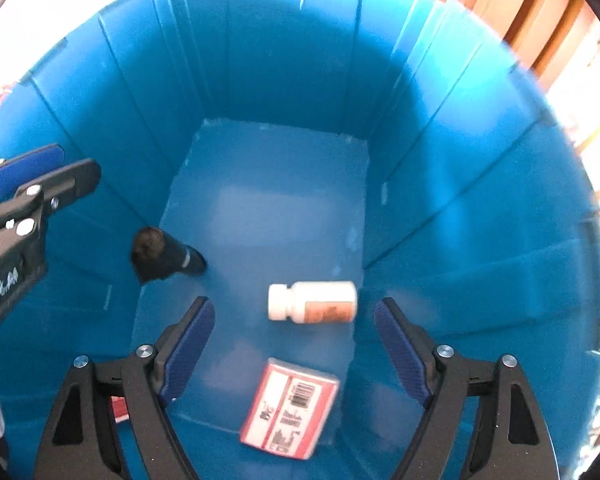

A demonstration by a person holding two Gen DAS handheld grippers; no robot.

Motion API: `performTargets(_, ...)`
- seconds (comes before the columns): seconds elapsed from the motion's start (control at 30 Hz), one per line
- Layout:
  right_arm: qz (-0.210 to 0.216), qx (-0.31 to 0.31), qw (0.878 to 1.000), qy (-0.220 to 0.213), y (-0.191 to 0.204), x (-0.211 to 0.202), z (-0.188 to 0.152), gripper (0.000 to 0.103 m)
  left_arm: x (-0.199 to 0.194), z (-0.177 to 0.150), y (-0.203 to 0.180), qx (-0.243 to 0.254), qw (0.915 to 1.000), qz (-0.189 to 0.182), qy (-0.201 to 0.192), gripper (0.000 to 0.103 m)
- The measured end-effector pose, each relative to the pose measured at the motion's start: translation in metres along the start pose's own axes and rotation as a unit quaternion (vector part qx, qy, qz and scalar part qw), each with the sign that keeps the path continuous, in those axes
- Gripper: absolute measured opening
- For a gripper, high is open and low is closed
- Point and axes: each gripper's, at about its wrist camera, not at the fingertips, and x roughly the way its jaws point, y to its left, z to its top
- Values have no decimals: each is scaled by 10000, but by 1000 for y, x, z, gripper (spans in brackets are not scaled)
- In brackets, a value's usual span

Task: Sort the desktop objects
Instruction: 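Lower both held items into the blue crate and open both tools, then return both tools from the crate to the pile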

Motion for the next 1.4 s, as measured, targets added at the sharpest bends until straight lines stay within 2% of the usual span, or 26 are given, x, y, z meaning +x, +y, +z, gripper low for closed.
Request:
performTargets(0.1, -91, 4, 9990, -431, 3, -39, -8, 87, -40, -4, 7, 16, 9992, -328, -222, 36)
performTargets(0.17, -69, 26, 9973, -734, 7, -65, -16, 100, -66, -12, 15, 20, 9982, -376, -474, 36)
performTargets(0.2, -4, 40, 9959, -900, 10, -78, -21, 102, -77, -16, 21, -11, 9974, -414, -581, 36)
performTargets(0.3, 154, 87, 9903, -1375, 23, -111, -37, 103, -110, -32, 46, -216, 9937, -531, -961, 36)
performTargets(0.47, 168, 141, 9753, -2196, 56, -155, -64, 103, -156, -71, 97, -619, 9839, -338, -1644, 46)
performTargets(0.53, 273, 143, 9676, -2505, 73, -169, -75, 103, -172, -88, 119, -733, 9796, -294, -1847, 58)
performTargets(0.6, 502, 101, 9600, -2752, 94, -179, -84, 103, -186, -108, 144, -895, 9750, -241, -2020, 65)
performTargets(0.7, 780, -53, 9528, -2932, 128, -185, -93, 103, -200, -135, 184, -1136, 9707, -86, -2117, 66)
performTargets(0.77, 1013, -185, 9476, -3025, 155, -186, -99, 103, -209, -155, 212, -1282, 9668, 146, -2208, 66)
performTargets(0.9, 1450, -440, 9400, -3056, 205, -180, -105, 103, -212, -193, 262, -1446, 9633, 734, -2141, 66)
performTargets(1.07, 1575, -522, 9344, -3152, 259, -176, -112, 103, -214, -238, 319, -1595, 9581, 1244, -2029, 66)
performTargets(1.23, 1679, -689, 9289, -3227, 304, -173, -121, 103, -207, -283, 369, -1952, 9550, 1307, -1811, 66)
performTargets(1.4, 1763, -815, 9369, -2907, 347, -147, -128, 103, -181, -326, 404, -2012, 9603, 1388, -1343, 66)
